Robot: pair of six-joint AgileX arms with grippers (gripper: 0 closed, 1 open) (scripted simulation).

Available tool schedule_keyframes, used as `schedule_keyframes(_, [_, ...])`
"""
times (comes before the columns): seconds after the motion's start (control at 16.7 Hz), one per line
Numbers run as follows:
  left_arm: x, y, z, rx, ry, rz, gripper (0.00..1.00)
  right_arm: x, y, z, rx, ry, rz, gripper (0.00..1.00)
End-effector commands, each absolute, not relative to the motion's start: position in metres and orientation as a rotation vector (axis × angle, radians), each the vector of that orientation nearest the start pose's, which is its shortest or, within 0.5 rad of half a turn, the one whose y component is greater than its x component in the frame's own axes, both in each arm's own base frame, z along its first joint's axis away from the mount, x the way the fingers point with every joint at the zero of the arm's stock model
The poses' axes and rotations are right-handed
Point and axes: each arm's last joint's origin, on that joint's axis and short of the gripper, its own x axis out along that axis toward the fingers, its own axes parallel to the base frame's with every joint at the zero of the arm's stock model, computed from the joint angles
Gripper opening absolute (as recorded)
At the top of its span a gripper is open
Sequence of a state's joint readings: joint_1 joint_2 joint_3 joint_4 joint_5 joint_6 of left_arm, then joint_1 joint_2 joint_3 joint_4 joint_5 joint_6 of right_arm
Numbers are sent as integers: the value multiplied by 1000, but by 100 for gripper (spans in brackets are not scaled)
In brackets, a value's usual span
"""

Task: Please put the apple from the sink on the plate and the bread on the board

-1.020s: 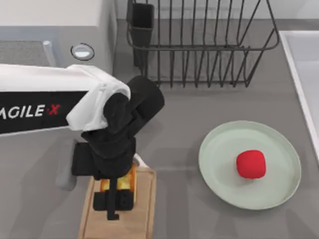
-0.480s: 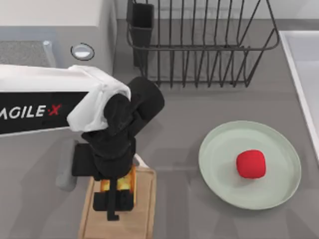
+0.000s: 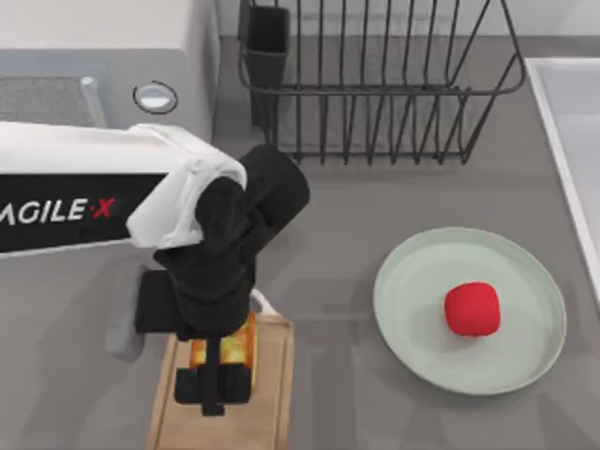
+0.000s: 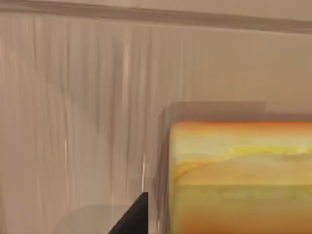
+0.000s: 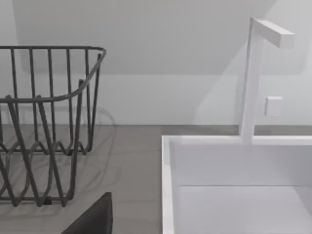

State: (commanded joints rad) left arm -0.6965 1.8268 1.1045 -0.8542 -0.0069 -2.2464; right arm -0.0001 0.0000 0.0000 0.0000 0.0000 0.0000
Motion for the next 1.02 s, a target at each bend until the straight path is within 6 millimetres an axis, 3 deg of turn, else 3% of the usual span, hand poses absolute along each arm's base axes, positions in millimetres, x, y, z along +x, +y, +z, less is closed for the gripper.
schedule_keyframes(0.66, [244,-200,141,-1194,1211,1191,100,106,-1,160,0,0,0,100])
schedule_keyframes(1.02, [238,-172,165,-1201,1237,962,100,106,-1,160,0,0,0,100])
